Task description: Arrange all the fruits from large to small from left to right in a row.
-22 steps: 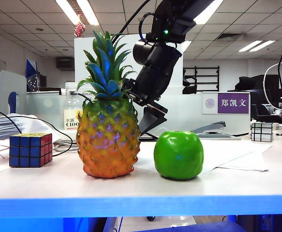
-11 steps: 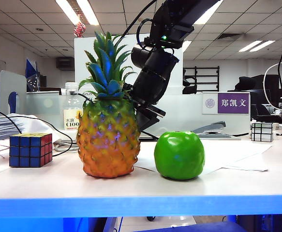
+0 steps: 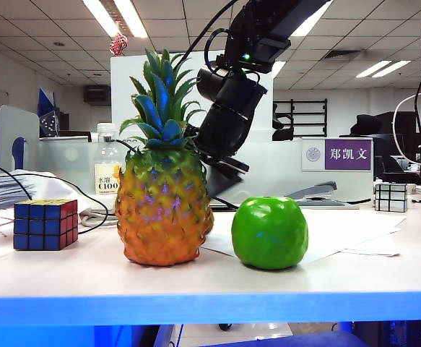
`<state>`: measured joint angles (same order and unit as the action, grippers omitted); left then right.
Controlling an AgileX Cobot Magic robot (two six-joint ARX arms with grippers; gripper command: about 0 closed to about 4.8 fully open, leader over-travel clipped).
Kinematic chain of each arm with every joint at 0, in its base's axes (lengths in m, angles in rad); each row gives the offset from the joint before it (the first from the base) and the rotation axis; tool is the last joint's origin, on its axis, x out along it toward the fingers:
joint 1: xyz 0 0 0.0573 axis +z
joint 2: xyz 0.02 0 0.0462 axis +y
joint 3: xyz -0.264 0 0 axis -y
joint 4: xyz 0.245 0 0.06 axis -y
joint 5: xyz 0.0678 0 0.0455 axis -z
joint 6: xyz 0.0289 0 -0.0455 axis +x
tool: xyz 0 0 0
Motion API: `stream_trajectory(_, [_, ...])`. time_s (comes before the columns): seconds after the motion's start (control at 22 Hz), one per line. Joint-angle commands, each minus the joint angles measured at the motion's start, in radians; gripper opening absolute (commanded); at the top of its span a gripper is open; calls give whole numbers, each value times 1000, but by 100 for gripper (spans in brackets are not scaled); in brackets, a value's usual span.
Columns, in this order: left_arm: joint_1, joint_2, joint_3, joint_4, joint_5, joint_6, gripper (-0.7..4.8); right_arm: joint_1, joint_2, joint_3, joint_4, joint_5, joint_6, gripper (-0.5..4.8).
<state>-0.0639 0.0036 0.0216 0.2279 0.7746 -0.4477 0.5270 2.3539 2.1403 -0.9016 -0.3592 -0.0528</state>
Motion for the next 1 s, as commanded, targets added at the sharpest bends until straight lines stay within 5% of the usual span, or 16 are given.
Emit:
stream_trajectory(0.05, [0,-1,2,13,-1,4,22,0,-5,5,-32,2,-9,392])
stream_trajectory(0.14, [0,-1,2,13,-1,4,22,-1,-5,5,-44,11,-16,452])
stream_trajectory(0.68, [0,-1,2,13,-2,4,22,-2,-5,4,-115,96,-53,463])
stream_trajectory(0.77, [0,-2,2,13,-2,4,22,-2,-4,4,-115,95,-53,397])
stream_trajectory(0.82, [0,-1,2,13,-2,4,22,-2,-4,3,-115,95,-53,268])
stream_trajectory(0.86, [0,-1,2,13,-2,4,22,-2,-4,3,-114,95,-53,203])
stream_trajectory(1.0, [0,-2,2,13,-4,4,22,-2,-4,3,-111,95,-53,144])
